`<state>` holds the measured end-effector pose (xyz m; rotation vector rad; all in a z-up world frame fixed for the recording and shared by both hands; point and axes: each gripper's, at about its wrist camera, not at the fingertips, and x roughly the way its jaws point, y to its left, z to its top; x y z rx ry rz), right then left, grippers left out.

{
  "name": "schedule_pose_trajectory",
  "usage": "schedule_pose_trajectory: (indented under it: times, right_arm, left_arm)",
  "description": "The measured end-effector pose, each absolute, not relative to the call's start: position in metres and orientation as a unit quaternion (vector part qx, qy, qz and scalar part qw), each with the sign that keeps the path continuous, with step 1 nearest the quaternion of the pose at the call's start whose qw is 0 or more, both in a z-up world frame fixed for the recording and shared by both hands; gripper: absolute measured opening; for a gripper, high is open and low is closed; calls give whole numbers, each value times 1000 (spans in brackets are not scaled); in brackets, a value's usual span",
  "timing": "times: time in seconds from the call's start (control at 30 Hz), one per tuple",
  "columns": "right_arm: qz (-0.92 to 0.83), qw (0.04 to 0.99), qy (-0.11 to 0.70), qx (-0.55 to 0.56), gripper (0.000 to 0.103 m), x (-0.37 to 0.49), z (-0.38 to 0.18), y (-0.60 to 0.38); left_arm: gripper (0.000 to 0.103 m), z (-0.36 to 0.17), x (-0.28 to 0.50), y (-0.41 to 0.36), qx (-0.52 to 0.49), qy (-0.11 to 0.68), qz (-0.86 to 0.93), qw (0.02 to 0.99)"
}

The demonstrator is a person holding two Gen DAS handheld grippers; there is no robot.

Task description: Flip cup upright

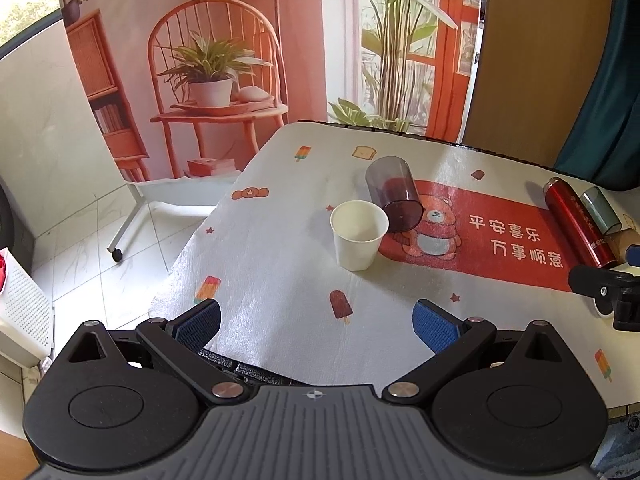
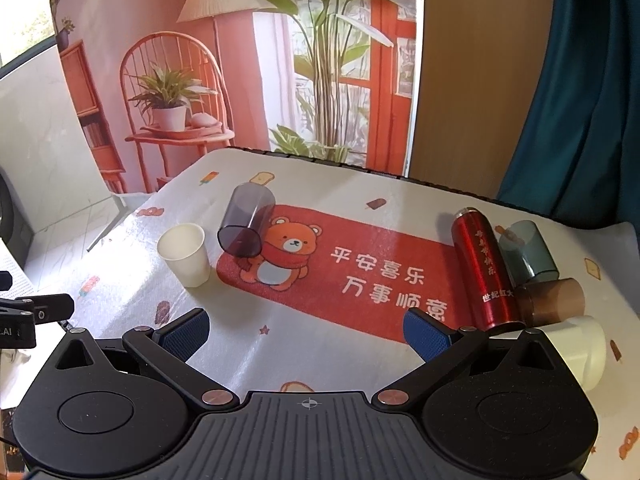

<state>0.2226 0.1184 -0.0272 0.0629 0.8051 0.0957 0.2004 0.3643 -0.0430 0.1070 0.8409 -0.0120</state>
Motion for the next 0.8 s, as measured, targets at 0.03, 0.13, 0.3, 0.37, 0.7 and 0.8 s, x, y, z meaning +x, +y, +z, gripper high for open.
schedule_pose_trajectory:
  times: [0.03, 0.13, 0.3, 0.37, 0.7, 0.8]
  right_arm:
    - [46, 919, 391, 30, 103, 223, -27, 118]
    - [47, 918, 392, 30, 103, 223, -27, 119]
    - [47, 919, 391, 30, 103, 223, -27, 119]
    - [47, 919, 391, 29, 103, 222, -27, 119]
    - [47, 918, 392, 30, 103, 222, -27, 119]
    - [47, 918, 392, 30, 103, 222, -27, 119]
  left_arm:
    - [103, -43, 200, 365, 52, 408, -6, 912]
    - [103, -42, 200, 366, 49, 407, -5, 912]
    - [103, -42, 200, 366, 45, 408, -7, 912]
    - [103, -43, 200, 366, 46, 407, -8, 912]
    - [103, -43, 199, 365, 46, 405, -10, 913]
    - [103, -43, 200, 365, 46, 405, -9, 913]
